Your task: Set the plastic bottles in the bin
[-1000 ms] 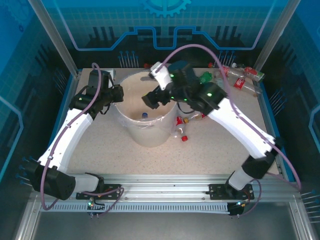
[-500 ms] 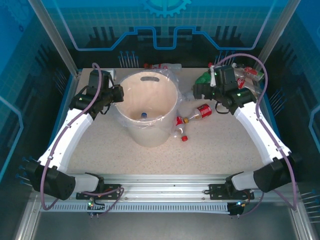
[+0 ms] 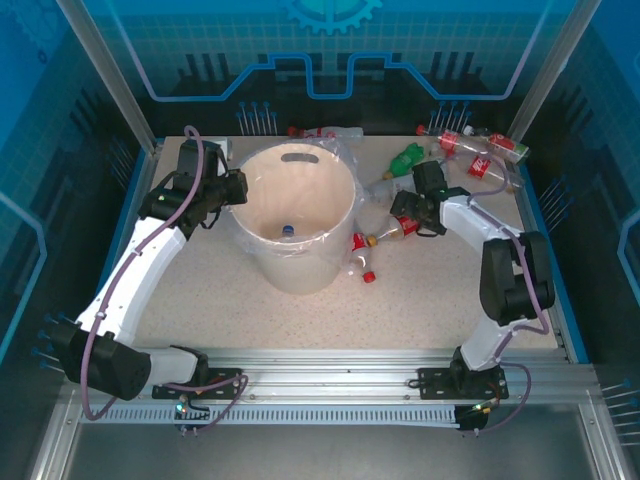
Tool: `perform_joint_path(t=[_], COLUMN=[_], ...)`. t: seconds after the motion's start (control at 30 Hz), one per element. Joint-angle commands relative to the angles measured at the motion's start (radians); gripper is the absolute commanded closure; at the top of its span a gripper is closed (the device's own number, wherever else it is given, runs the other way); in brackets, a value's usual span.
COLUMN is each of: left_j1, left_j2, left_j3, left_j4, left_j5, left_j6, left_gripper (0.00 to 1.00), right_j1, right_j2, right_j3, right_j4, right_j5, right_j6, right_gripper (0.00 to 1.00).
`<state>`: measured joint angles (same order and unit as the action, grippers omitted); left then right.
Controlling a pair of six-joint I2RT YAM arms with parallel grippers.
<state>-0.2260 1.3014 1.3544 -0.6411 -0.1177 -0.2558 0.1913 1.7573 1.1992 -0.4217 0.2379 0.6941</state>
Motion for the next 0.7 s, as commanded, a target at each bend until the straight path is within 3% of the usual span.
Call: perform_joint_path(t=[0.0, 0.4, 0.67], left_j1=[-0.013, -0.013, -0.013], left_j2=[-0.016, -0.004, -0.005], left_j3=[-0.004, -0.012, -0.014], left_j4=[-0.013, -0.003, -0.006], left_j5=[-0.015, -0.008, -0.008], left_j6=[-0.004, -0.008, -0.004], left_gripper=[0.84, 0.84, 0.84], right_j1=[-0.020, -0.034, -0.035], right_j2=[0.054, 0.139, 0.097], right_j3=[-0.025, -0.089, -0.116], right_j4=[0.117, 0.239, 0.249], right_j5=[-0.011, -0.060, -0.043], right_j6=[0.120, 0.165, 0.140], right_gripper=[0.00, 0.00, 0.10])
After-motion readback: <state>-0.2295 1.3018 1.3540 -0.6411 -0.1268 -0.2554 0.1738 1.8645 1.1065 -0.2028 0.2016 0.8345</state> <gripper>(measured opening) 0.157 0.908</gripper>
